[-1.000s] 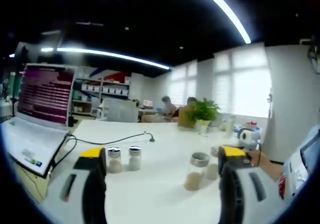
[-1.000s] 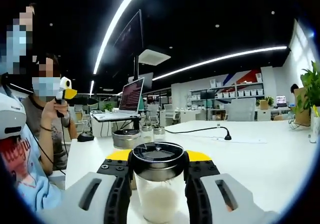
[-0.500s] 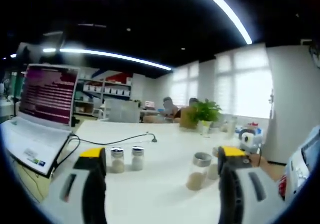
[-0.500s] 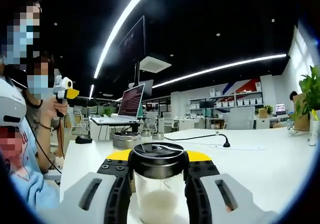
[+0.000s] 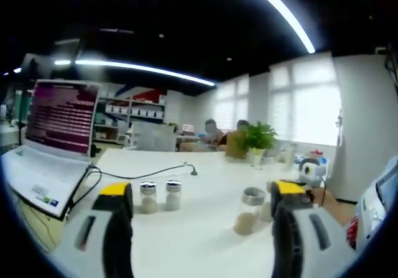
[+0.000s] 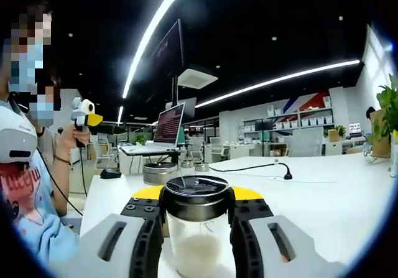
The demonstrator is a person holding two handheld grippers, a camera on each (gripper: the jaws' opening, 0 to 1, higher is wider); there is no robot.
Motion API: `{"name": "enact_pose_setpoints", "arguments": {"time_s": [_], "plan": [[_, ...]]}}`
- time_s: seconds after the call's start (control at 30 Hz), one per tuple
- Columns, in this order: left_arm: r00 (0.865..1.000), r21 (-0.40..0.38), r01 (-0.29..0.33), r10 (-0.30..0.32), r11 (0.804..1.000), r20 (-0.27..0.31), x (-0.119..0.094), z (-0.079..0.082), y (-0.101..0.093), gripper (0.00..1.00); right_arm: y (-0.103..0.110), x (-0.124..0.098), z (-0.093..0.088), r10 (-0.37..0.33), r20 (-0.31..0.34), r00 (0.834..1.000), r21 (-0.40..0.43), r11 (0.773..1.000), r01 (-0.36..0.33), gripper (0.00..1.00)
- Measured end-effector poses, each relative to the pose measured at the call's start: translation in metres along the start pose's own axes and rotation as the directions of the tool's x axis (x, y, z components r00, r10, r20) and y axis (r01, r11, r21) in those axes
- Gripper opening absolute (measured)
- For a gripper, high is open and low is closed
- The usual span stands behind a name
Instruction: Rotate the seasoning bottle until the label or dispensing opening points toward the visible target arrow and the bottle remains upright within the marked orientation range
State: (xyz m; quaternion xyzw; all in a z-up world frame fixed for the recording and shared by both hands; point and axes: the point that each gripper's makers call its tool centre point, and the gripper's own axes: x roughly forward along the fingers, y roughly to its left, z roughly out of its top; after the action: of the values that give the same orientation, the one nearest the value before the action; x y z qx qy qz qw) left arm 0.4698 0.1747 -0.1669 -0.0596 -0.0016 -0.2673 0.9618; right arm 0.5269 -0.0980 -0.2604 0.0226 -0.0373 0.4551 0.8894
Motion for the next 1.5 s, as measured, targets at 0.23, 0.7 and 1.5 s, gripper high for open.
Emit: {"name": "enact_pose_setpoints", "arguments": {"time_s": [0.23,0.7,1.5], "plan": [[1.0,0.007,-0.004,0.004,1.0,0.004,0.0,0.002,-0.001,0.97,-0.001,0.001,-0.001,0.045,-0.027,0.999,0.002,0.999,-0.045,0.39],[1.0,-0.004,-0.014,0.014,1.0,0.013,-0.002,0.002,0.003,0.96,-0.008,0.005,0.003,0.075,-0.003,0.997,0.027,0.997,-0.075,0.75],[0.999,0.001,-0.041,0.041,0.999,0.019,0.002,0.003,0.004,0.96,-0.019,-0.015,0.019,-0.421,-0.009,0.907,0.002,0.907,0.421,0.57]]}}
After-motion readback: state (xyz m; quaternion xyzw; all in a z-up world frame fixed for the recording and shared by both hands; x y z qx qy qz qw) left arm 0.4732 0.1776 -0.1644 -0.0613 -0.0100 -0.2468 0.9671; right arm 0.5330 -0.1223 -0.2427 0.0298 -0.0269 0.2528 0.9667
